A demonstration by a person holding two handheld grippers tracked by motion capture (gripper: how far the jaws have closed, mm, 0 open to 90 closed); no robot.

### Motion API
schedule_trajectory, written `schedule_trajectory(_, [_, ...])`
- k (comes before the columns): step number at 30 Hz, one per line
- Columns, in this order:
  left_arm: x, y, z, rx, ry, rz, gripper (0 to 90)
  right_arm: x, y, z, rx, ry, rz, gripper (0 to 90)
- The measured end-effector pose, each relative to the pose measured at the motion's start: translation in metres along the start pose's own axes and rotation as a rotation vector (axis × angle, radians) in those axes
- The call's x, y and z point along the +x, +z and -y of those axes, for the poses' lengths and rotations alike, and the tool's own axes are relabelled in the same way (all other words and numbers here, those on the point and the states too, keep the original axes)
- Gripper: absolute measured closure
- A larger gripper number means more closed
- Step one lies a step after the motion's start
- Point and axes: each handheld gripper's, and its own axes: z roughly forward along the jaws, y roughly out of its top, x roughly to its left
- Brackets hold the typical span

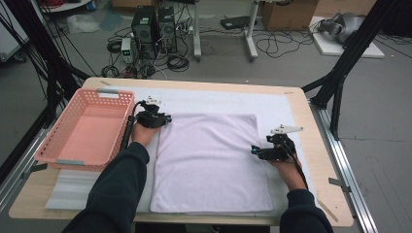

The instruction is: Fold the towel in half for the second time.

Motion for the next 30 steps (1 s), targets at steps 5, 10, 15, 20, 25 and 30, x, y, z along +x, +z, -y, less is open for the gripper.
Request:
schedule_trajectory(5, [0.001,0.000,0.001,-0.003,-0.011,0.014,79.9,-0.018,0.023,-0.022,0.042,0.022,-0.015,17.2])
schedule_trajectory(10, [0.001,-0.001,0.001,-0.001,-0.009,0.012,80.5,-0.036,0.040,-0.039,0.015,0.059,0.063,17.3])
schedule_trajectory(15, [0.002,0.000,0.001,-0.005,-0.021,0.020,80.6,-0.045,0.063,-0.053,0.039,0.073,0.142,17.1])
schedule_trajectory(20, [0.003,-0.001,0.002,-0.005,-0.025,0.023,80.7,-0.042,0.081,-0.064,0.055,0.013,0.118,31.1])
schedule_trajectory(25, [0.003,-0.001,0.001,-0.009,-0.040,0.014,82.4,-0.039,0.081,-0.067,0.030,0.001,0.050,80.7])
schedule_trajectory(30, [0.004,-0.014,-0.002,-0.127,-0.066,-0.013,83.0,-0.036,0.073,-0.071,-0.013,-0.033,0.108,82.2])
